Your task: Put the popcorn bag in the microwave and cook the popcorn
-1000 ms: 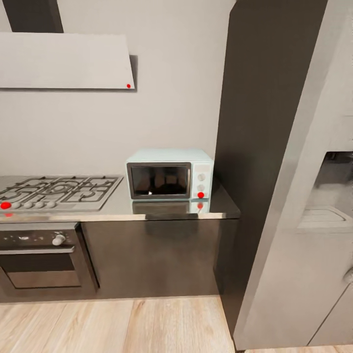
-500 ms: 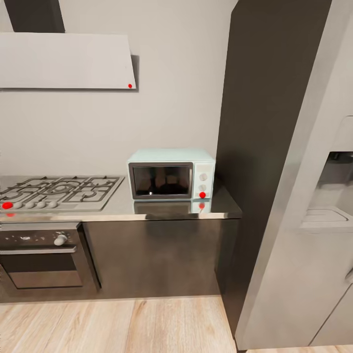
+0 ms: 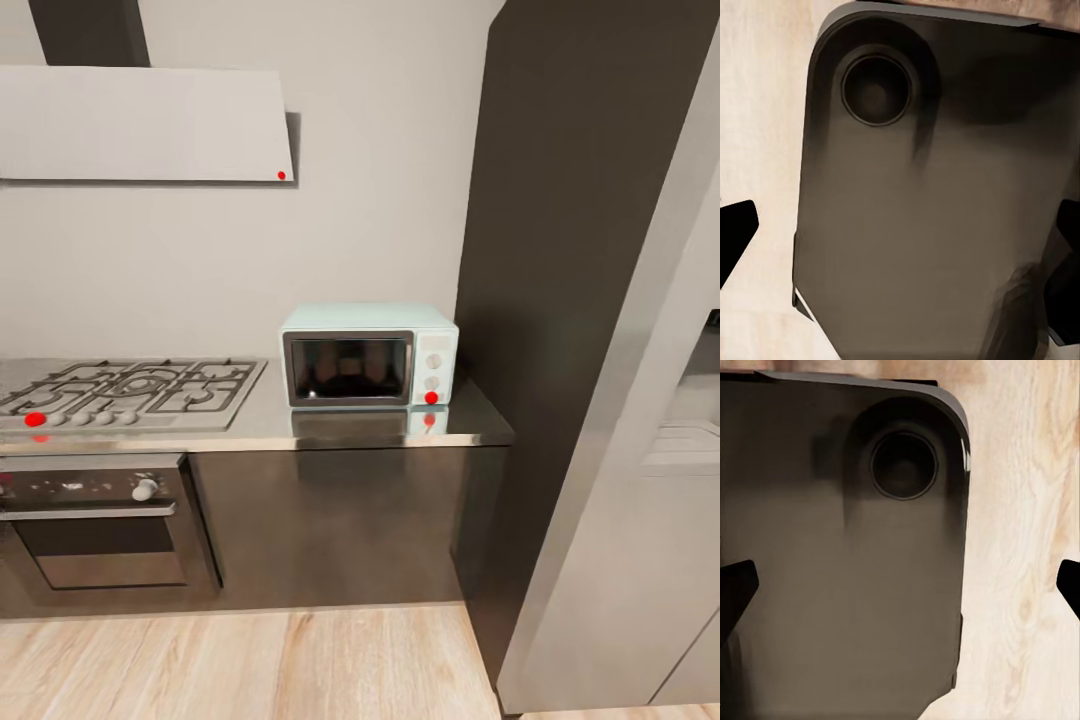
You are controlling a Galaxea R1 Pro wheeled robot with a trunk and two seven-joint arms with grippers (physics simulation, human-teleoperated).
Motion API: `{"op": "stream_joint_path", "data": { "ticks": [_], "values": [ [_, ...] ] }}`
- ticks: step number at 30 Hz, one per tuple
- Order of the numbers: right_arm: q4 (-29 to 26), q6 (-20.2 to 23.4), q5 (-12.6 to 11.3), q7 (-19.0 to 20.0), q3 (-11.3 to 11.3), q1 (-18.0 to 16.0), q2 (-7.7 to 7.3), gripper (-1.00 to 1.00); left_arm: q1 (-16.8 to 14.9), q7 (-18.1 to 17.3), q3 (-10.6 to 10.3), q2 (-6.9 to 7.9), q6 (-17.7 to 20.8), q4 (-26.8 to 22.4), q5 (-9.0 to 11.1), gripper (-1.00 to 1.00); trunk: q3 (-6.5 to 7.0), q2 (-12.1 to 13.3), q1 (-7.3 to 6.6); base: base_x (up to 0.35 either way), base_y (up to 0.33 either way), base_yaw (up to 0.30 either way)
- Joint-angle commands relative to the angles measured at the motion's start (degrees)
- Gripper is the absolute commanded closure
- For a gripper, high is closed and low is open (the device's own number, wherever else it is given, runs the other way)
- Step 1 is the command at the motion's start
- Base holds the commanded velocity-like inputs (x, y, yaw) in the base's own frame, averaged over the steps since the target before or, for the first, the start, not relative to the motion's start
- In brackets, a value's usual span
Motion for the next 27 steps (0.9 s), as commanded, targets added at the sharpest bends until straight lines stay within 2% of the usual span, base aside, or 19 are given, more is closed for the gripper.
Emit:
{"op": "stream_joint_path", "data": {
  "ticks": [1, 14, 27],
  "values": [
    [0.1, -0.3, 0.0, 0.0, 0.0, 0.0, 0.02, -1.00, 0.0, 0.0, 0.1, -0.02, -0.1, 0.0, 0.4, -1.00, -0.04, 0.0, 0.00, 0.000, 0.086, 0.000],
    [0.1, -0.1, 0.1, 0.0, 0.1, 0.0, 0.06, -1.00, 0.0, -0.3, 0.1, 0.13, 0.0, 0.0, 0.5, -1.00, -0.04, 0.0, 0.00, 0.005, 0.008, 0.000],
    [0.1, -0.2, 0.1, 0.0, 0.1, 0.0, 0.05, -1.00, 0.0, -0.3, 0.1, 0.16, 0.0, 0.0, 0.5, -1.00, -0.04, 0.0, 0.00, 0.145, 0.000, 0.000]
  ]
}}
